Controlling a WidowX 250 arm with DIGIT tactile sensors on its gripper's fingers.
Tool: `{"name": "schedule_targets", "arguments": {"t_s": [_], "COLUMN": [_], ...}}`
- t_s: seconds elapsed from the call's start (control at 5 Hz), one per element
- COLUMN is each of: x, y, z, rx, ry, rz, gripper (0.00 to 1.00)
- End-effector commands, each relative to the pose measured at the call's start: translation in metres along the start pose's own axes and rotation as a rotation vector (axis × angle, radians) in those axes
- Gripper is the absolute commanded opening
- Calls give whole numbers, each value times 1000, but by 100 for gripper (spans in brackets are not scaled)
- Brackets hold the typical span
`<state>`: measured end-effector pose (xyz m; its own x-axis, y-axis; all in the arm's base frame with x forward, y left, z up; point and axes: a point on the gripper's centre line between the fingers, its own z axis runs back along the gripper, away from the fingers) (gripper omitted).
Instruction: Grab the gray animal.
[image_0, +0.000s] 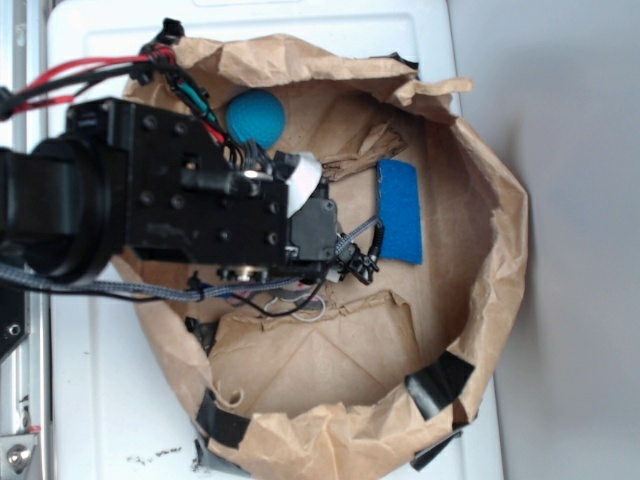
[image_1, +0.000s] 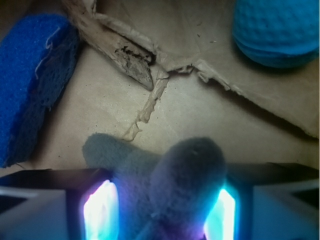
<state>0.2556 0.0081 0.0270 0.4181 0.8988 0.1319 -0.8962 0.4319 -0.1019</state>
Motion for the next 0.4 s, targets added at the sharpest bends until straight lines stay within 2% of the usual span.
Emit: {"name": "schedule_targets", "arguments": {"t_s": [0.0, 0.2], "x": [11, 21], "y": [4, -4], "z": [19, 59], "rx": [-41, -88], "ry": [31, 98], "rz": [-27, -43], "gripper": [0, 0]}}
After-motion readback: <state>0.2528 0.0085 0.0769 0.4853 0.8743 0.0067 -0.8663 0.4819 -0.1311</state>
